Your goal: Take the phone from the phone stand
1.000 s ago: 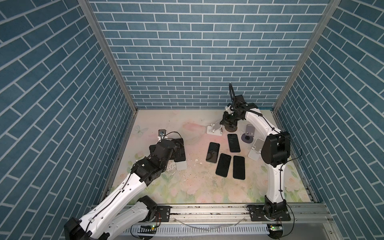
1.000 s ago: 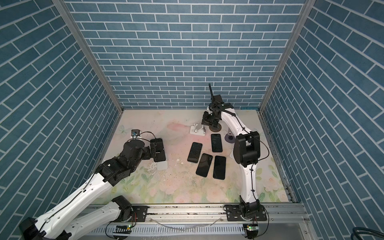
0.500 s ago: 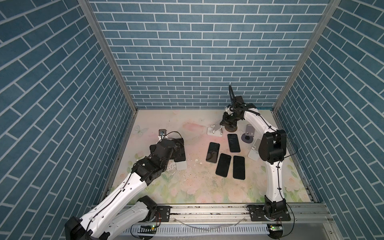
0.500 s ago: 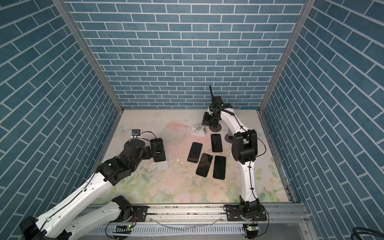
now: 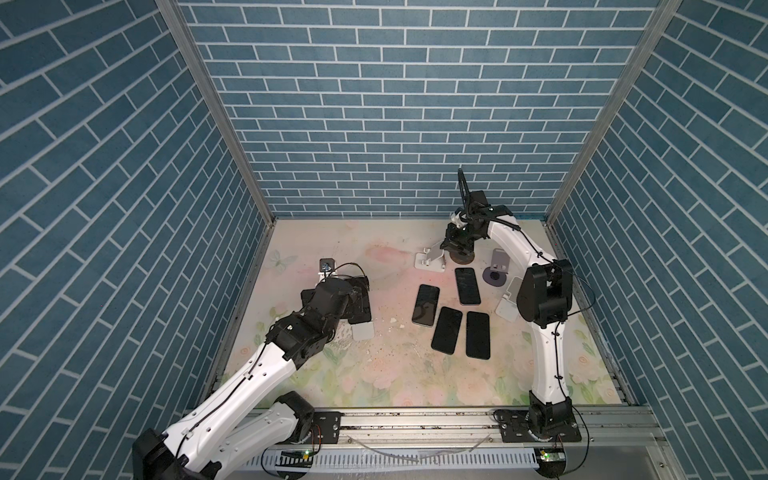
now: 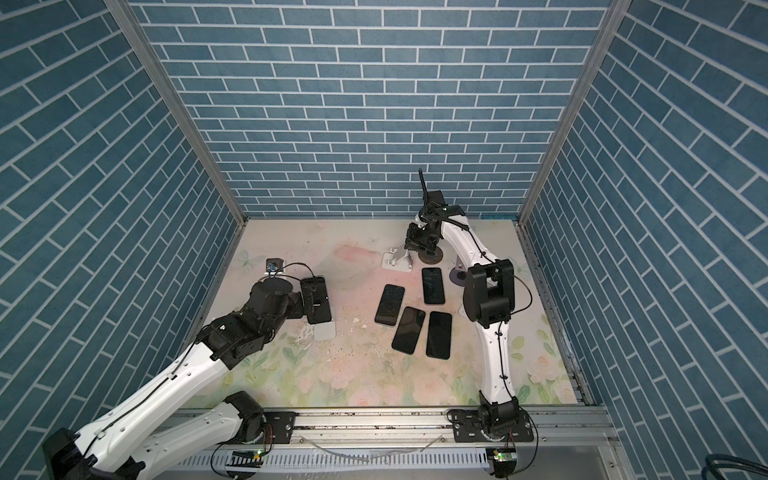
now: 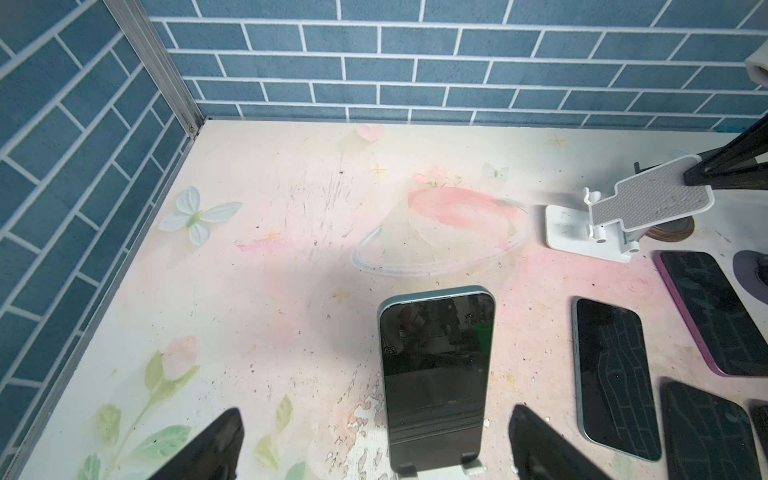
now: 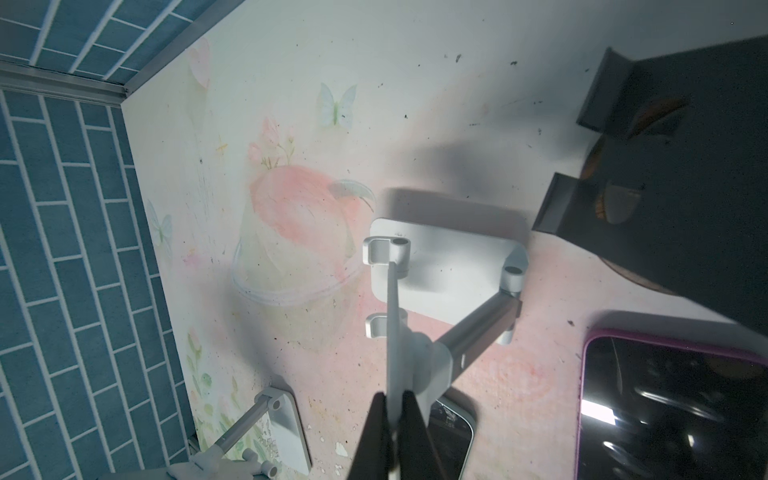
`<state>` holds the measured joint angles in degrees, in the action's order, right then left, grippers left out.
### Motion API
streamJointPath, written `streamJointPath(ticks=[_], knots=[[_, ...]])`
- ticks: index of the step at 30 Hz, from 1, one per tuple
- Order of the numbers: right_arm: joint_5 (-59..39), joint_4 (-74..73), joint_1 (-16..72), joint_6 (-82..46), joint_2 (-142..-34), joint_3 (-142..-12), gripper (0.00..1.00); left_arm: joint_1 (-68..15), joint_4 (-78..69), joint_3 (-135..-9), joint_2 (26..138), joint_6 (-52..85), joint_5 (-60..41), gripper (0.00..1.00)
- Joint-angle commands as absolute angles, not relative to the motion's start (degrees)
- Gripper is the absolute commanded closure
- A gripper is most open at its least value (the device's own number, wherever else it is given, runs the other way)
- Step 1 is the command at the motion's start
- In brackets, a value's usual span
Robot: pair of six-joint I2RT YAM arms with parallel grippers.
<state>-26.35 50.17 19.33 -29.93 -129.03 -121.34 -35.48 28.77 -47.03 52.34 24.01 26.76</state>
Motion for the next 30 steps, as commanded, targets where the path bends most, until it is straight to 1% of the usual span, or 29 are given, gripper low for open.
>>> streamJointPath(ticks=[1, 9, 19, 23, 30], knots=[[-27.2, 50.3, 19.1, -28.7, -129.3, -124.8, 0.89, -35.0, 28.7, -48.3, 51.6, 24.0, 27.2, 0.00], [-26.6, 51.9, 19.2, -28.9, -130.4, -127.0, 0.85, -35.0, 28.6, -48.1, 51.6, 23.8, 27.4, 0.01], [-26.0, 51.9, 19.2, -28.5, -128.4, -126.3, 0.75, -34.8, 28.8, -48.2, 51.4, 23.7, 27.3, 0.00], [-25.1, 50.4, 19.4, -28.4, -126.1, -123.5, 0.70, -34.8, 29.1, -48.6, 51.5, 23.6, 27.3, 0.00], [-22.4, 46.3, 20.5, -27.8, -118.5, -115.9, 0.65, -34.7, 30.5, -49.6, 51.8, 23.8, 27.1, 0.00]])
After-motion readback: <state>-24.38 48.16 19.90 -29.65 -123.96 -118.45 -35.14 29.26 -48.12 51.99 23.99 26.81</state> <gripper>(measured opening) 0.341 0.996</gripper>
